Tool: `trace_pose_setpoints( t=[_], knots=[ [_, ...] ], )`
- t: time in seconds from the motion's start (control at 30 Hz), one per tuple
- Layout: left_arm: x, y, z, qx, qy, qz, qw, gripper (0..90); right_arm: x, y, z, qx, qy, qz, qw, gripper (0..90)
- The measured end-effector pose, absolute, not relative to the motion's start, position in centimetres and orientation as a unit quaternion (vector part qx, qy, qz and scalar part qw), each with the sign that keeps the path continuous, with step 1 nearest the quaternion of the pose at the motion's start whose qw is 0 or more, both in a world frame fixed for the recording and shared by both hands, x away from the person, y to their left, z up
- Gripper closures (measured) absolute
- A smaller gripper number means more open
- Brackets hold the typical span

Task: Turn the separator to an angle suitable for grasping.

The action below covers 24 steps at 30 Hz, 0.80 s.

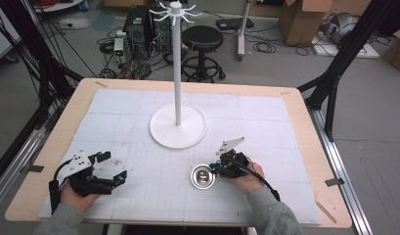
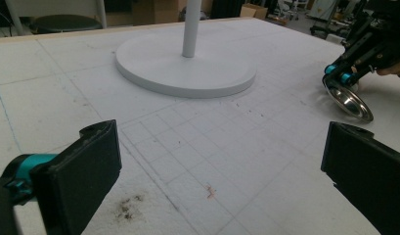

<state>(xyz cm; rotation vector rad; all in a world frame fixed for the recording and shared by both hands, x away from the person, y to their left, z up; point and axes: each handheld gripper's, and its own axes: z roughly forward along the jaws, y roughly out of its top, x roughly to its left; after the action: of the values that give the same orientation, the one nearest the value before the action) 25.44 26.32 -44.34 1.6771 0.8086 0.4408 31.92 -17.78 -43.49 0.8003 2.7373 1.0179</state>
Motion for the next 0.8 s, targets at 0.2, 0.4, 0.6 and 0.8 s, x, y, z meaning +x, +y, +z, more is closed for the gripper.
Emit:
trace_pose_setpoints(
  t=[0.2,0.4,0.6,0.8],
  knots=[
    [25.5,26.3,-44.3,0.717,0.344,0.189,0.576,1.8,30.9,-17.8,-43.5,0.250,0.906,0.336,0.055,90.0],
    [25.5,26.2,-44.3,0.716,0.344,0.189,0.578,1.8,29.8,-17.9,-43.6,0.246,0.905,0.343,0.049,90.0],
    [25.5,26.2,-44.3,0.716,0.344,0.189,0.577,1.8,29.0,-18.1,-43.6,0.237,0.907,0.345,0.046,90.0],
    [25.5,26.2,-44.3,0.719,0.343,0.188,0.575,1.8,29.0,-18.2,-43.7,0.241,0.904,0.352,0.033,90.0]
  ],
)
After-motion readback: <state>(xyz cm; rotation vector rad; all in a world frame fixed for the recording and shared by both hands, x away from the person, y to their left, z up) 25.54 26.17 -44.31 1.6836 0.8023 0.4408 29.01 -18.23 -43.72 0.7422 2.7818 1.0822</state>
